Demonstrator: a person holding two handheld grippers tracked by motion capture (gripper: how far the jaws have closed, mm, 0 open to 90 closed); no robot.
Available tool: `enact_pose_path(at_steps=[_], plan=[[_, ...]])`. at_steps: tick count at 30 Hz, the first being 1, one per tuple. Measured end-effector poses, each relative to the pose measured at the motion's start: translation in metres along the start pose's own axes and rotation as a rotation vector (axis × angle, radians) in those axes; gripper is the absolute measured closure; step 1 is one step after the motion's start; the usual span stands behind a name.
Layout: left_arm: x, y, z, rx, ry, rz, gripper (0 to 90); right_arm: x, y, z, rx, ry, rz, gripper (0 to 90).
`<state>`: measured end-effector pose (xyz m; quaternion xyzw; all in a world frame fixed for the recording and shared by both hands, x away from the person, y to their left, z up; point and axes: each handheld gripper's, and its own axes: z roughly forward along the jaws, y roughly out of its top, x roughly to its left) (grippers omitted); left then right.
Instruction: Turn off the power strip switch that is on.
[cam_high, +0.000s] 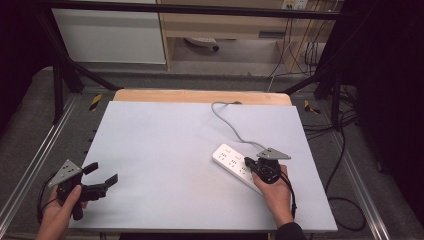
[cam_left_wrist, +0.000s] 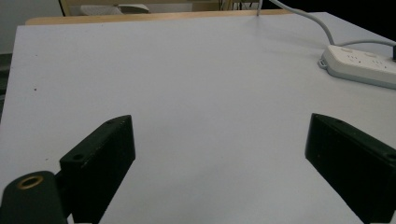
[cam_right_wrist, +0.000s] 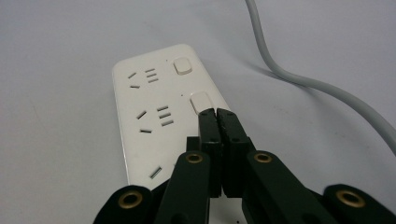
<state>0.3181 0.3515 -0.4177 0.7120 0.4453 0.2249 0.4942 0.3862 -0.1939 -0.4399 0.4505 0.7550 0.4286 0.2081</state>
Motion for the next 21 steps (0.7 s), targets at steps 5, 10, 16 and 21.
enact_pose_path(at_steps=[5, 10, 16, 21], plan=[[0.0002, 0.0000, -0.0004, 0.000, 0.000, 0.003, 8.5, -0.0002, 0.0003, -0.0011, -0.009, 0.001, 0.007, 89.5], [0.0002, 0.0000, -0.0004, 0.001, 0.001, 0.004, 8.5, -0.0006, 0.0011, -0.0032, -0.023, 0.004, 0.010, 88.1], [0.0000, 0.0001, -0.0008, -0.003, 0.003, 0.002, 8.5, -0.0008, 0.0018, -0.0050, -0.035, 0.003, 0.019, 82.7], [-0.0001, 0.0000, -0.0007, -0.002, 0.003, 0.002, 8.5, -0.0003, 0.0028, -0.0066, -0.045, 0.003, 0.031, 78.2]])
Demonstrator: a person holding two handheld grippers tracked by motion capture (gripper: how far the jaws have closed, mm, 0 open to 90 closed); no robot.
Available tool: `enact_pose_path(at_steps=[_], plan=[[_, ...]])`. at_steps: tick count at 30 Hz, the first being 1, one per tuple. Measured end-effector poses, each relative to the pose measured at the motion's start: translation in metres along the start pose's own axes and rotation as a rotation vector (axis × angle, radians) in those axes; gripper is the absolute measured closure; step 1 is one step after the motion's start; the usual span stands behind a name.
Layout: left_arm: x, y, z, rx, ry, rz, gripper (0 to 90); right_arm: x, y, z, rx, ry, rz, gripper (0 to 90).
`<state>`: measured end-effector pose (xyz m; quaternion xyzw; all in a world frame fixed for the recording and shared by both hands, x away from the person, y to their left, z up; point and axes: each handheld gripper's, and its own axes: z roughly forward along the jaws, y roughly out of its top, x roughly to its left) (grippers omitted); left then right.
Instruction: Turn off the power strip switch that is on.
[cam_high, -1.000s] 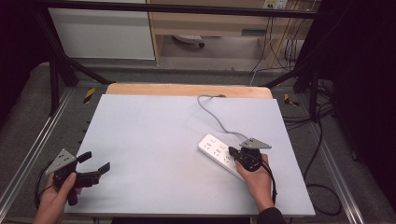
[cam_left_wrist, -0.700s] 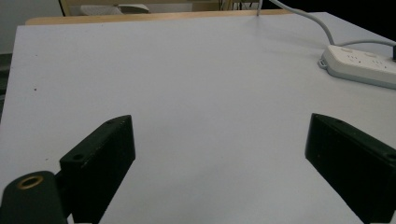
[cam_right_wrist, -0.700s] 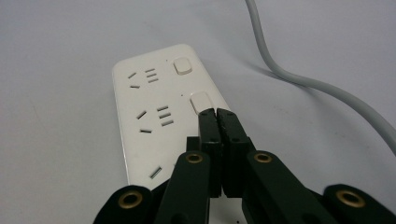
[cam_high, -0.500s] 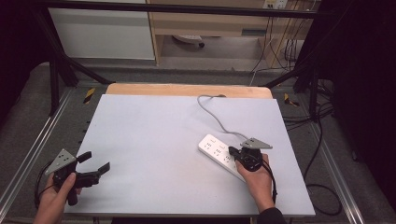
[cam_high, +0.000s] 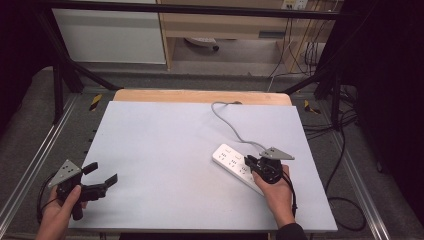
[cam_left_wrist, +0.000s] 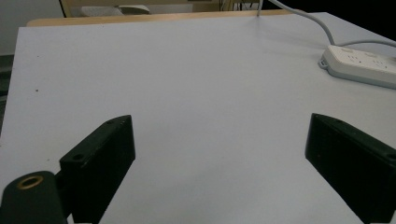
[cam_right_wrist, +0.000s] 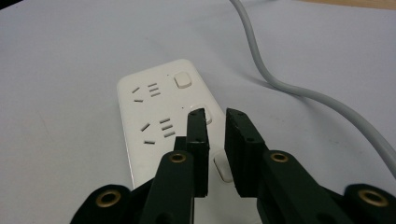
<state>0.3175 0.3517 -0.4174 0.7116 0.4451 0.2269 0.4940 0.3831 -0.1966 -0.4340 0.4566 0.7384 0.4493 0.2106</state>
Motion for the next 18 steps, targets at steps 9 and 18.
enact_pose_path(at_steps=[9, 18], plan=[[-0.0002, -0.0001, 0.0000, 0.001, -0.001, 0.001, 8.5, 0.0015, 0.0025, -0.0022, -0.017, 0.013, 0.018, 64.1], [-0.0002, -0.0002, -0.0001, 0.003, -0.003, 0.002, 8.5, 0.0058, 0.0057, -0.0005, -0.023, 0.016, 0.025, 40.1]])
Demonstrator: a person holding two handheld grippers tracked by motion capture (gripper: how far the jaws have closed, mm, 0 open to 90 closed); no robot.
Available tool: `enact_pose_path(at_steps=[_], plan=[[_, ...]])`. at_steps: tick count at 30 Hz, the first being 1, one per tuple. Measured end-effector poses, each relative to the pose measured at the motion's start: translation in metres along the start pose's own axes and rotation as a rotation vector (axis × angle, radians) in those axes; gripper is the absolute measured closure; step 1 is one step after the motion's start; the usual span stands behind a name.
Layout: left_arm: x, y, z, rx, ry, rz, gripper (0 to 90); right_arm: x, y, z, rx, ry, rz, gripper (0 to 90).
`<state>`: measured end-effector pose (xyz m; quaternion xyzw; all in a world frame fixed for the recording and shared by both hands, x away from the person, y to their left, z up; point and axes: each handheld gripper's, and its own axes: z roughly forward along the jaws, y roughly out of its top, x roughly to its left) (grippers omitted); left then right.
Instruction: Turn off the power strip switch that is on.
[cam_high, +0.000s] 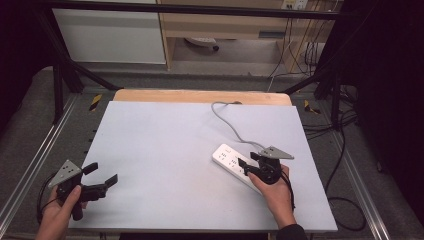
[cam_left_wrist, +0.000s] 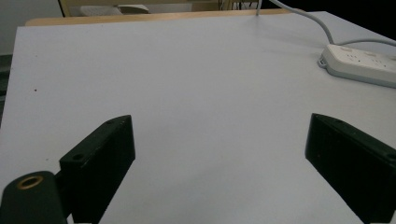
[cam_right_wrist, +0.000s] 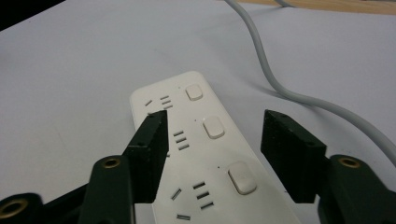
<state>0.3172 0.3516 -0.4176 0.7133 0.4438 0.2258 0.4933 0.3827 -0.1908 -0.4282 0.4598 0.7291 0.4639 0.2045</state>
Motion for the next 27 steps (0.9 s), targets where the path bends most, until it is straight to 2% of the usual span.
enact_pose_path(at_steps=[1, 4, 10, 14, 20, 23, 27], plan=[[0.000, 0.000, 0.000, -0.001, 0.000, 0.000, 8.5, 0.000, 0.001, 0.000, -0.001, -0.006, 0.005, 35.5], [0.000, 0.000, 0.000, 0.002, -0.001, -0.001, 8.5, 0.001, 0.002, -0.001, -0.006, -0.010, 0.003, 31.3], [0.000, 0.000, 0.000, 0.001, 0.000, 0.000, 8.5, 0.002, 0.004, -0.001, -0.007, -0.015, 0.018, 14.9], [0.000, 0.000, 0.000, 0.001, -0.001, 0.000, 8.5, 0.002, 0.005, -0.002, -0.017, -0.021, 0.018, 7.5], [0.000, 0.000, 0.000, 0.002, -0.002, 0.001, 8.4, 0.002, 0.005, -0.003, -0.039, -0.044, 0.000, 2.9], [0.000, 0.000, 0.000, 0.001, 0.000, 0.000, 8.4, 0.003, 0.005, -0.005, -0.079, -0.059, -0.015, 3.4], [0.000, -0.001, 0.000, 0.001, 0.001, -0.001, 8.3, 0.003, 0.007, -0.011, -0.132, -0.047, -0.026, 4.0]])
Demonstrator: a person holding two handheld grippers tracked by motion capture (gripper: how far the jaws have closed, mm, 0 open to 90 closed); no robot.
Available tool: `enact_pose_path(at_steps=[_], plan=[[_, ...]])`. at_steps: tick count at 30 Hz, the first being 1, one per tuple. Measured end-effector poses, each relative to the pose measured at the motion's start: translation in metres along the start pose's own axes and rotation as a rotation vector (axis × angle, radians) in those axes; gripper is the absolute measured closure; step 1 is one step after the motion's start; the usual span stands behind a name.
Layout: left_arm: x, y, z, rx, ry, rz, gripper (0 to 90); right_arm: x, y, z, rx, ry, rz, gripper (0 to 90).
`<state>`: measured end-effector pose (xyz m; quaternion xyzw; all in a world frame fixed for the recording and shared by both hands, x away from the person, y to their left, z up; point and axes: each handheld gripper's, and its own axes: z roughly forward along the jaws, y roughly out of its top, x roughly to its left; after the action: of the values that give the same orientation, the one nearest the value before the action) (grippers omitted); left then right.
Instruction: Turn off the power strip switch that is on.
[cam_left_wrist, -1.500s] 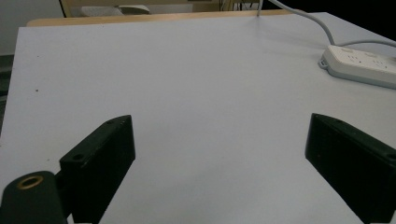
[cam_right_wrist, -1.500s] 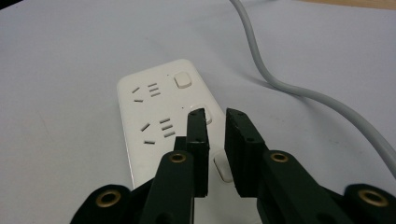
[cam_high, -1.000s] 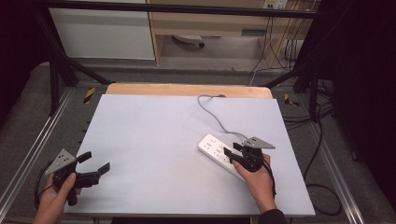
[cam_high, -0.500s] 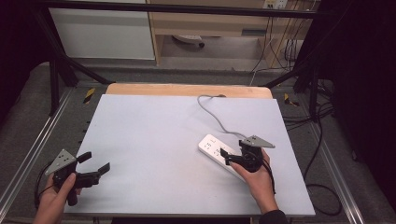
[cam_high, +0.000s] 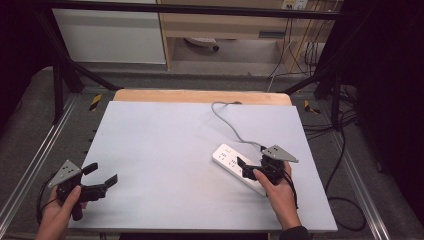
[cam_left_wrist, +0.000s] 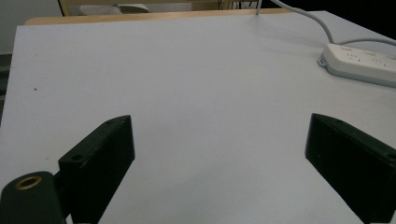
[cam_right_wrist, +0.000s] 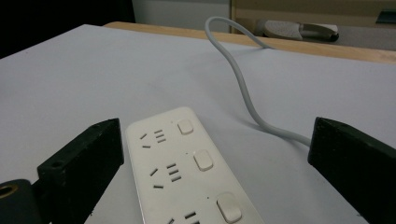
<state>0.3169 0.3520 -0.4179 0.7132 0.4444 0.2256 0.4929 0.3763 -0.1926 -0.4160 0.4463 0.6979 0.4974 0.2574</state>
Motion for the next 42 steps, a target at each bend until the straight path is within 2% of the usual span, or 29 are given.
enact_pose_path(at_steps=[19, 22, 33, 42], plan=[[0.000, 0.000, -0.001, 0.000, 0.000, 0.000, 8.2, -0.005, 0.011, -0.017, -0.052, -0.004, 0.016, 5.8], [0.001, 0.000, -0.001, 0.001, 0.002, 0.001, 8.2, -0.006, 0.012, -0.022, -0.056, -0.012, 0.000, 5.9], [0.000, -0.001, -0.002, 0.005, 0.003, 0.004, 8.2, -0.017, 0.017, -0.039, -0.073, -0.027, 0.001, 6.2], [0.000, -0.001, -0.002, -0.002, 0.004, -0.002, 8.1, -0.027, 0.013, -0.055, -0.075, -0.043, 0.011, 6.3]])
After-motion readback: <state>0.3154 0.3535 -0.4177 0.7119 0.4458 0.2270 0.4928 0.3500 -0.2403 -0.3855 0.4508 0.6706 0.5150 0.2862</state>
